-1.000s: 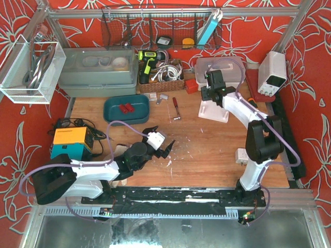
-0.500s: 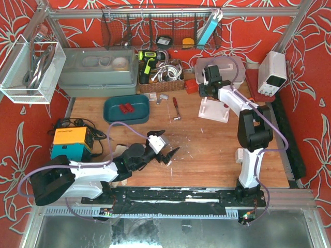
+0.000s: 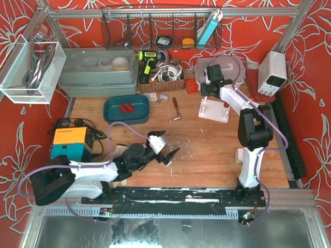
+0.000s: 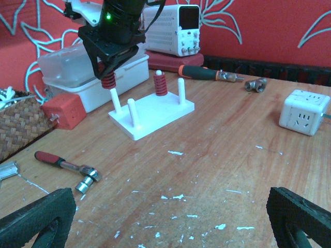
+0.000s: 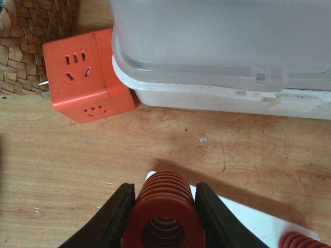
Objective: Install the large spring
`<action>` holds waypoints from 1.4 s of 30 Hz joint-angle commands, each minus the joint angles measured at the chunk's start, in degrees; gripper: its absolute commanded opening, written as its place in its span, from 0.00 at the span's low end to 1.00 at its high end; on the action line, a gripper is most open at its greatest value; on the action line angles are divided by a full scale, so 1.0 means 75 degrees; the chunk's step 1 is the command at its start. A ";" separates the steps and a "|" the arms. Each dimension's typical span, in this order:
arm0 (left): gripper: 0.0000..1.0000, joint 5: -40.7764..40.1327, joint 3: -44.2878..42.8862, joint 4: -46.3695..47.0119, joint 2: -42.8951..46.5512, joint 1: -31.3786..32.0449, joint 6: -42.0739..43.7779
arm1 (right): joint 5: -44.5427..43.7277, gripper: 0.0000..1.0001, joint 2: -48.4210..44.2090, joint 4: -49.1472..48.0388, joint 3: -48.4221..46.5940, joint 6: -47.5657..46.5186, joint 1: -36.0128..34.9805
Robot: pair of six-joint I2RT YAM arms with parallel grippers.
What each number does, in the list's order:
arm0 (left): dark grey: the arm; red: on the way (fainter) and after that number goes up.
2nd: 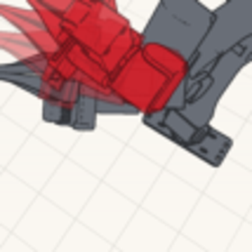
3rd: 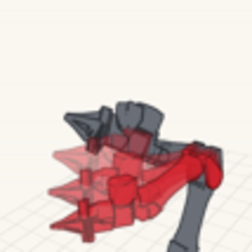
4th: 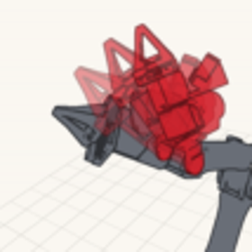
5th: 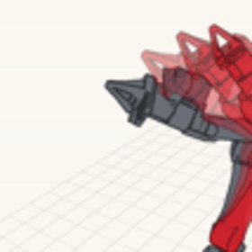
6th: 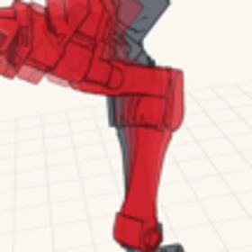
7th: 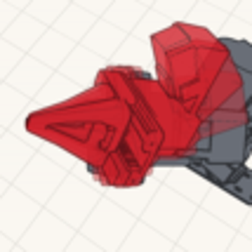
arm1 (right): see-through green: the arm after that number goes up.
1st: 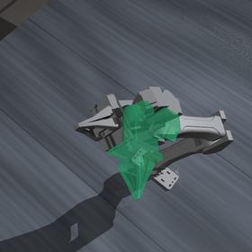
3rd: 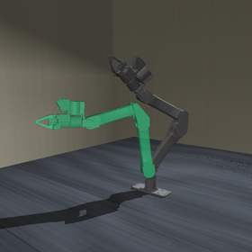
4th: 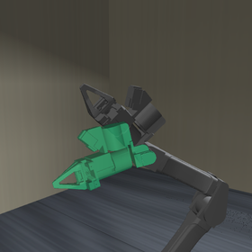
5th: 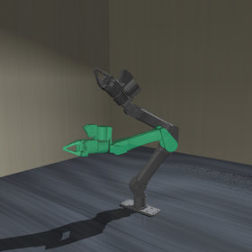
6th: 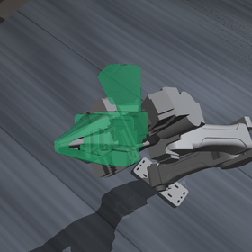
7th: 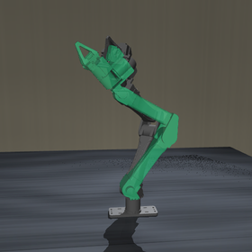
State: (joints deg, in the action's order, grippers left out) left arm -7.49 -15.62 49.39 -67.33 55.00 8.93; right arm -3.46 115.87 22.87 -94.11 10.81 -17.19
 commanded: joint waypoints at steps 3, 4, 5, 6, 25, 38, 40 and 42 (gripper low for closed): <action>1.00 0.0029 -0.0106 0.0189 -0.0040 -0.0033 0.0005 | 0.0329 0.00 -0.0131 0.0352 -0.0147 0.0096 0.0064; 1.00 0.0026 -0.0109 0.0186 -0.0035 -0.0033 0.0005 | 0.0341 0.00 -0.0133 0.0355 -0.0131 0.0103 0.0056; 1.00 0.0026 -0.0109 0.0188 -0.0036 -0.0034 0.0005 | 0.0338 0.00 -0.0117 0.0382 -0.0138 0.0111 0.0064; 1.00 0.0025 -0.0109 0.0187 -0.0035 -0.0033 0.0005 | 0.0335 0.00 -0.0102 0.0423 -0.0146 0.0105 0.0073; 1.00 0.0025 -0.0130 0.0142 0.0025 -0.0033 0.0028 | 0.0491 0.00 -0.0081 0.0626 -0.0023 0.0210 0.0096; 1.00 -0.0003 -0.0142 0.0117 -0.0023 -0.0033 0.0052 | 0.0368 0.00 -0.0123 0.0740 -0.0224 0.0029 0.0119; 1.00 -0.0010 -0.0144 0.0103 -0.0011 -0.0033 0.0063 | 0.0375 0.00 0.0057 0.0657 -0.0277 -0.0022 0.0133; 1.00 -0.0007 -0.0134 0.0101 0.0000 -0.0034 0.0063 | 0.0406 0.00 0.0283 0.0691 -0.0417 -0.0040 0.0138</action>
State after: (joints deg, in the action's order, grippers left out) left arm -7.53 -15.62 49.32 -67.40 55.00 8.99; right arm -0.36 115.59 27.00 -94.17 11.42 -16.71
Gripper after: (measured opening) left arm 0.998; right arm 0.319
